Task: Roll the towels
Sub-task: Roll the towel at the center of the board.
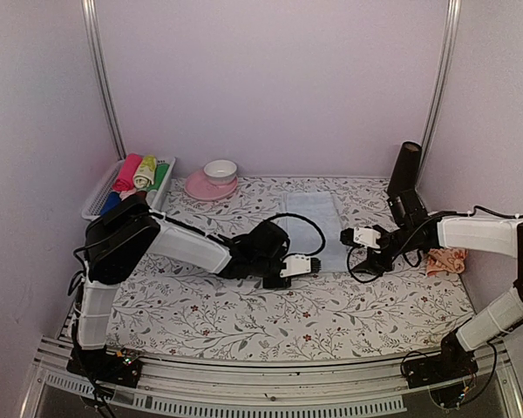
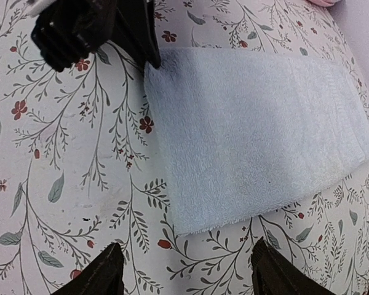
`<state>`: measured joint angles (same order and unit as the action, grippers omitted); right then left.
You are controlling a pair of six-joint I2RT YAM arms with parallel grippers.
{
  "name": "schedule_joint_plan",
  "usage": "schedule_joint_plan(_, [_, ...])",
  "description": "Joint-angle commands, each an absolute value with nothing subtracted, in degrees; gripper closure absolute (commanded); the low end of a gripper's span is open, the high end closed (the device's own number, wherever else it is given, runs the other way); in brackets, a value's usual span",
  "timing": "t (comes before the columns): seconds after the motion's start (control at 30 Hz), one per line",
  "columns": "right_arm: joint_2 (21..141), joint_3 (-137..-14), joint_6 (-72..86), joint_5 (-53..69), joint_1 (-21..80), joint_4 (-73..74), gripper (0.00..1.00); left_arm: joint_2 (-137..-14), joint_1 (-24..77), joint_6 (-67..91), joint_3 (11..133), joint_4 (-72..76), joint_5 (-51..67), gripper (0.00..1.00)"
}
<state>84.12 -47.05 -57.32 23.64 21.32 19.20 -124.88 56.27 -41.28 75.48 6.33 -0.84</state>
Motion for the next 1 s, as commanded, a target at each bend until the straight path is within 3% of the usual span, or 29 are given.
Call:
schedule_joint_plan(0.0, [79.4,-41.6,-64.3,28.2,21.1,11.6,0.29,-123.6,55.8,-37.7,76.2,2.8,3.9,1.00])
schedule_joint_plan(0.33, [80.4,-37.7,-68.7,29.8,25.4,9.1,0.39,-117.9,54.9,-27.7,72.5,0.3,12.2,1.00])
schedule_joint_plan(0.77, [88.6,-36.8,-66.4,21.8,28.3,3.7,0.37,-117.1,54.4,-22.2,69.3,2.6,15.3,1.00])
schedule_joint_plan(0.97, [89.6,-37.4,-65.8,20.7,28.5,4.0,0.55,-117.1,53.9,-21.7,68.9,3.0,16.1,1.00])
